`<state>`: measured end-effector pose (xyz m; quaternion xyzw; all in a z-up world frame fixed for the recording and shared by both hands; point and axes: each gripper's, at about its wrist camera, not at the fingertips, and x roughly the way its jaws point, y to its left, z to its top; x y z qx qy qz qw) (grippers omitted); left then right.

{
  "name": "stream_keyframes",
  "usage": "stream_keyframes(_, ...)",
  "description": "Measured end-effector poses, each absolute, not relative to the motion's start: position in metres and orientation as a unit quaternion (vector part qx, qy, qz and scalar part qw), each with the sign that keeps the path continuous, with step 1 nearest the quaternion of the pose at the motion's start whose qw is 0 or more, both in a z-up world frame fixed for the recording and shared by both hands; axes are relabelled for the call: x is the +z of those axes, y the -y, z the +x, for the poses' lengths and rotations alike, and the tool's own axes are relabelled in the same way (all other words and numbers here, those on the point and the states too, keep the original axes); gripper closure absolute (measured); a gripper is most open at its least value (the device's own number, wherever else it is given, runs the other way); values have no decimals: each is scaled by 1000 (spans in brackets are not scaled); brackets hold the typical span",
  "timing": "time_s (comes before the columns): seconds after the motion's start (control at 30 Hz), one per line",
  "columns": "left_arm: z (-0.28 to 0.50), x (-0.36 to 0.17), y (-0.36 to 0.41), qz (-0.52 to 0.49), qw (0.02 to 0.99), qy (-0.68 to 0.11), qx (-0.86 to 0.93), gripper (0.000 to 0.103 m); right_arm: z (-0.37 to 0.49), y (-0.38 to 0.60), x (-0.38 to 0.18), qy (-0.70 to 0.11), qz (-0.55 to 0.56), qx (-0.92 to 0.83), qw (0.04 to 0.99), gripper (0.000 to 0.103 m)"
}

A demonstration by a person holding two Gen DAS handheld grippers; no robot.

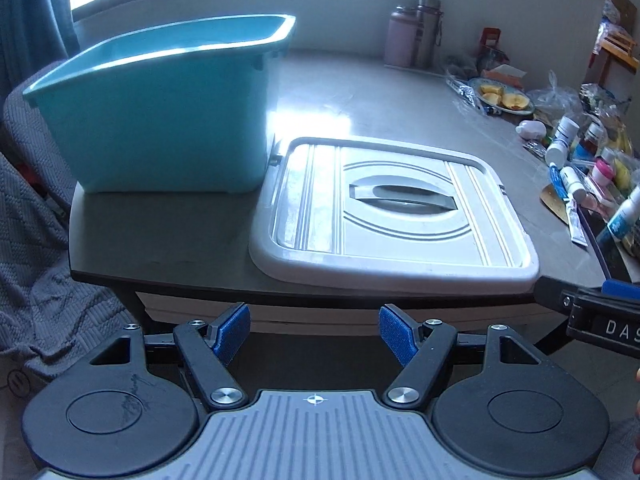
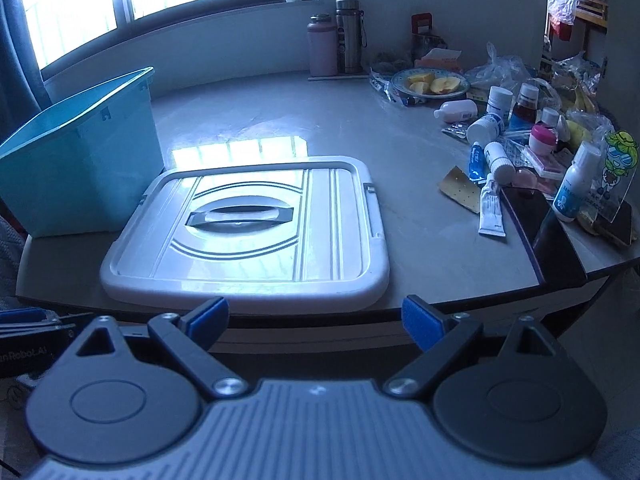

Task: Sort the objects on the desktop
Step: 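Move both open tools toward the white bin lid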

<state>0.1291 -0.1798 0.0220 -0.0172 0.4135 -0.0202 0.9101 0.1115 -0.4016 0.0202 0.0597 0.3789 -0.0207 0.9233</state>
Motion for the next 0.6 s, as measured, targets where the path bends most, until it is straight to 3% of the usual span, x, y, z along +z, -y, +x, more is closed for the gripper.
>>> stream_keyframes(0.6, 273, 13, 168, -5, 884, -467, -8, 29, 236, 421, -3, -448, 65, -4, 891, 9)
